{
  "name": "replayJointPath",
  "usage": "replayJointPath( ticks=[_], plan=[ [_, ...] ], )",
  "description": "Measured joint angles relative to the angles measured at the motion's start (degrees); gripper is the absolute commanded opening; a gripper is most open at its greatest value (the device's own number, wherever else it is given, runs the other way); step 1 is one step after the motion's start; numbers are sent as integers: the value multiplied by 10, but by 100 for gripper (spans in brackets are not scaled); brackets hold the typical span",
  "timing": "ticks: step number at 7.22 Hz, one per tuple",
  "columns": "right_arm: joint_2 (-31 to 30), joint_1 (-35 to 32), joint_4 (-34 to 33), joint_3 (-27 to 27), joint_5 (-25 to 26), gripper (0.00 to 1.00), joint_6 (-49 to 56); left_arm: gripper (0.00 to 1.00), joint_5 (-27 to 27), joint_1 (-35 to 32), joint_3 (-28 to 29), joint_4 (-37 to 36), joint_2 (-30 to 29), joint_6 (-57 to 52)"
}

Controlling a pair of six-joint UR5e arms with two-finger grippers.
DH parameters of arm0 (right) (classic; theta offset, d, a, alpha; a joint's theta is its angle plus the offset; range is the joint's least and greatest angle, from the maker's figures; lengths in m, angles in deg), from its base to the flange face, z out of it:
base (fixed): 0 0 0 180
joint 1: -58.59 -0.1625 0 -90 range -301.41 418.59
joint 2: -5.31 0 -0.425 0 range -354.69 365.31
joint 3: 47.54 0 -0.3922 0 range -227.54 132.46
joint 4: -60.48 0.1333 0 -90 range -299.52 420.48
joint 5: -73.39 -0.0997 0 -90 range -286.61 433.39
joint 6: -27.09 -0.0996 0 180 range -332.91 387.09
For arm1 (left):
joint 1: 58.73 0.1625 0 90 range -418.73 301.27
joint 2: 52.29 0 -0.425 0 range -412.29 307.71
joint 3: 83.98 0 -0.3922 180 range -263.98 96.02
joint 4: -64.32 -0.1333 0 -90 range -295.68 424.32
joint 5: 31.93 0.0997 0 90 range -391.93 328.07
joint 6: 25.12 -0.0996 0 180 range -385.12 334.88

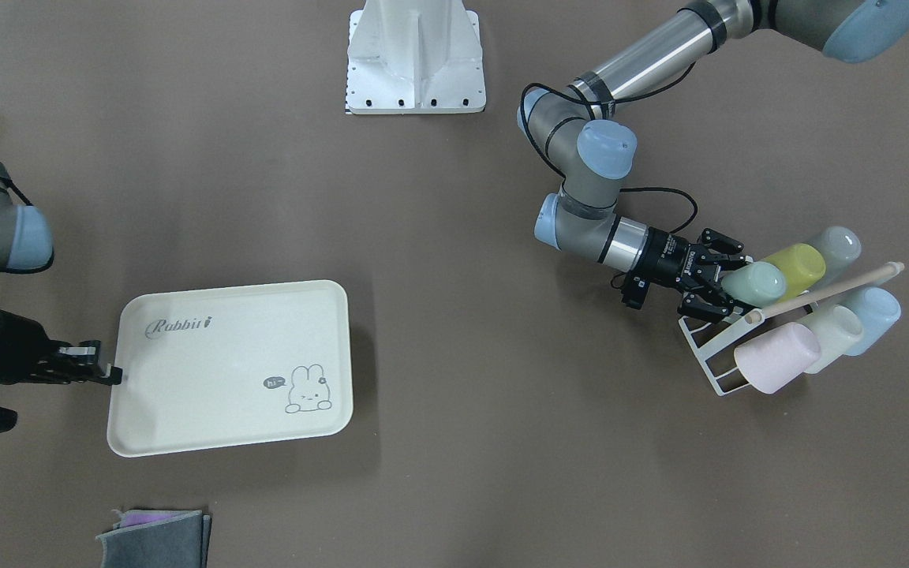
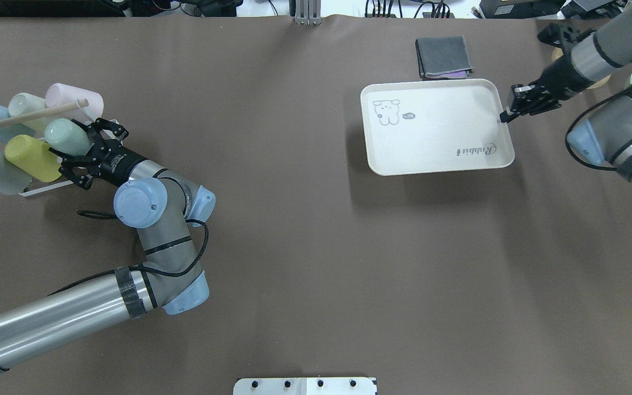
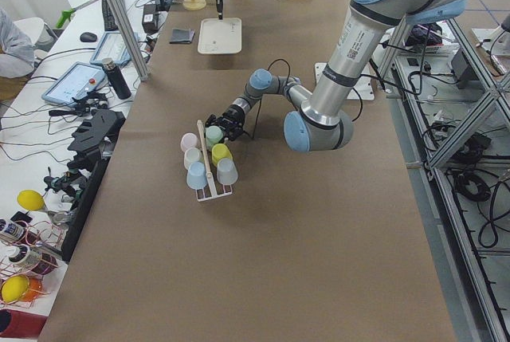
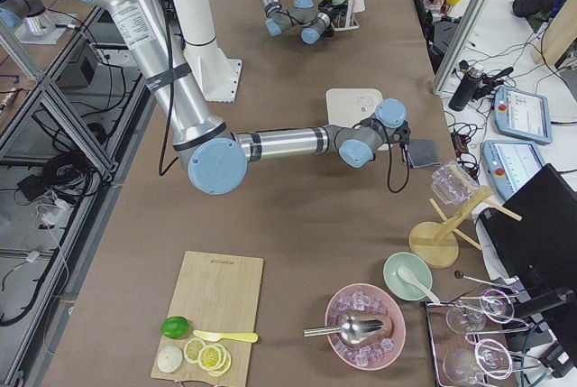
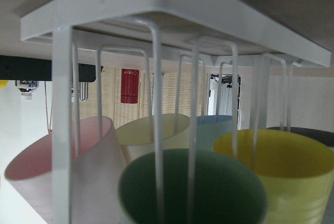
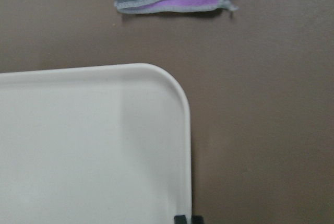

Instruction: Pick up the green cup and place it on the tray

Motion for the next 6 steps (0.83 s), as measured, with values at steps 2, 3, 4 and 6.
replayJointPath(
  ticks=[2,3,4,6],
  plan=[
    [43,48,-17,0,47,0,-49,22,-1,-1,-50,-65,0,2],
    [58,65,-18,0,63,0,-73,22,-3,-4,-76,-89,2,2],
    [73,81,-19,0,80,0,-98,23,-9,-8,-103,-109,2,0],
    [102,110,-18,-1,112,0,-147,23,-55,-11,-162,-140,-4,0]
  ],
)
